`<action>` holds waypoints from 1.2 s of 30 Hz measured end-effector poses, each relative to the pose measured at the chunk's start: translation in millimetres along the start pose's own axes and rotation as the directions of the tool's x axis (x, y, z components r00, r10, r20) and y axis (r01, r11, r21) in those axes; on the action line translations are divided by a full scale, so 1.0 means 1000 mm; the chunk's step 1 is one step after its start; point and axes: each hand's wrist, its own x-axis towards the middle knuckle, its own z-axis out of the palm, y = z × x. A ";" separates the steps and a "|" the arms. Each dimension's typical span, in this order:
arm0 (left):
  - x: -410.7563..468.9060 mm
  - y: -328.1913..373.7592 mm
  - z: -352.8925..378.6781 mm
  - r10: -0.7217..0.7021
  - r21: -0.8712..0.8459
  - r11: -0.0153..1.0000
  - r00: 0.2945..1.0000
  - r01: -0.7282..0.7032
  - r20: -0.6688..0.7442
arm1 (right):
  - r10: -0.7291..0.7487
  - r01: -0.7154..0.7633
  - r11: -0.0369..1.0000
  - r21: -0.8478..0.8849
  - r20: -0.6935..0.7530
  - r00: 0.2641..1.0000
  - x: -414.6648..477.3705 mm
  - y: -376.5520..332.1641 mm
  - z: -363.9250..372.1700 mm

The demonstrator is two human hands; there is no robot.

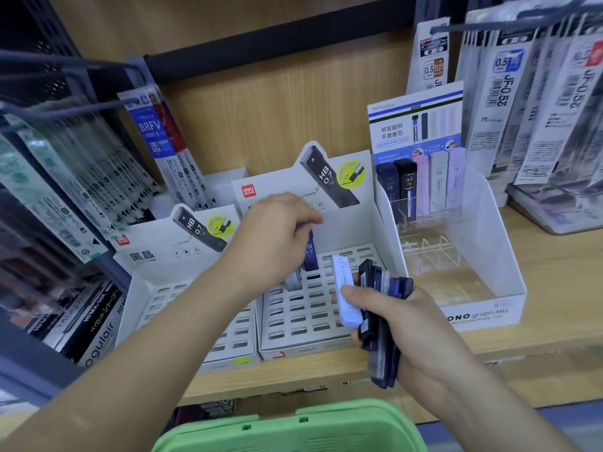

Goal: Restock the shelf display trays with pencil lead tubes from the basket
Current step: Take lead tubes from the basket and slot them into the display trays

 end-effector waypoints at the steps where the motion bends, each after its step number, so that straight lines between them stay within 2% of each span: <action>1: -0.011 0.003 -0.003 0.049 -0.075 0.996 0.999 -0.048 0.012 | 0.009 -0.009 1.000 0.021 0.004 1.000 0.000 -0.001 0.001; 4: -0.050 0.007 -0.002 0.193 -0.129 0.975 0.976 -0.179 0.104 | 0.034 -0.035 0.998 0.044 0.028 0.999 -0.001 -0.002 0.003; 8: -0.077 0.007 0.007 0.200 -0.116 0.974 0.979 -0.195 0.036 | 0.065 -0.070 0.997 0.036 0.127 0.990 -0.004 -0.002 0.007; 10: -0.083 0.010 0.007 0.132 -0.174 0.975 0.991 -0.135 -0.027 | 0.083 -0.091 0.995 0.046 0.143 0.986 -0.007 -0.002 0.008; 11: -0.085 0.011 0.005 0.051 -0.230 0.971 0.998 -0.059 -0.041 | 0.092 -0.101 0.994 0.051 0.149 0.985 -0.008 -0.002 0.009; 14: -0.090 0.015 0.002 -0.180 -0.395 0.903 0.984 0.171 0.015 | 0.118 -0.133 0.988 0.084 0.155 0.981 -0.011 -0.002 0.012; 16: -0.091 0.020 0.003 -0.293 -0.550 0.780 0.951 0.299 0.102 | 0.114 -0.136 0.982 0.128 0.163 0.980 -0.011 -0.003 0.013; 18: -0.089 0.022 0.003 -0.417 -0.745 0.526 0.888 0.411 0.196 | 0.085 -0.108 0.984 0.139 0.165 0.983 -0.012 -0.004 0.013; 20: -0.088 0.024 0.003 -0.464 -0.844 0.305 0.843 0.441 0.273 | 0.032 -0.039 0.999 0.036 0.170 0.985 -0.014 -0.003 0.013; 21: -0.089 0.025 0.003 -0.463 -0.863 0.249 0.837 0.439 0.292 | 0.006 0.000 0.999 -0.033 0.180 0.984 -0.014 -0.003 0.013; 25: -0.087 0.028 0.000 -0.428 -0.861 0.308 0.867 0.405 0.255 | -0.050 0.072 0.986 -0.151 0.144 0.988 -0.012 -0.005 0.009; 28: -0.077 0.026 -0.008 -0.401 -0.900 0.204 0.872 0.384 0.281 | -0.080 0.117 0.971 -0.209 0.178 0.981 -0.013 -0.016 0.001; 29: -0.073 0.026 -0.012 -0.394 -0.902 0.195 0.873 0.386 0.288 | -0.092 0.140 0.959 -0.248 0.196 0.976 -0.013 -0.019 -0.003; 31: -0.061 0.026 -0.017 -0.375 -0.886 0.244 0.881 0.394 0.288 | -0.111 0.175 0.938 -0.301 0.219 0.969 -0.015 -0.027 -0.010; 33: -0.046 0.031 -0.021 -0.339 -0.869 0.309 0.899 0.386 0.279 | -0.135 0.193 0.942 -0.274 0.216 0.967 -0.014 -0.035 -0.018; 36: -0.022 0.043 -0.027 -0.274 -0.867 0.361 0.928 0.343 0.253 | -0.180 0.196 0.975 -0.108 0.145 0.973 -0.011 -0.045 -0.031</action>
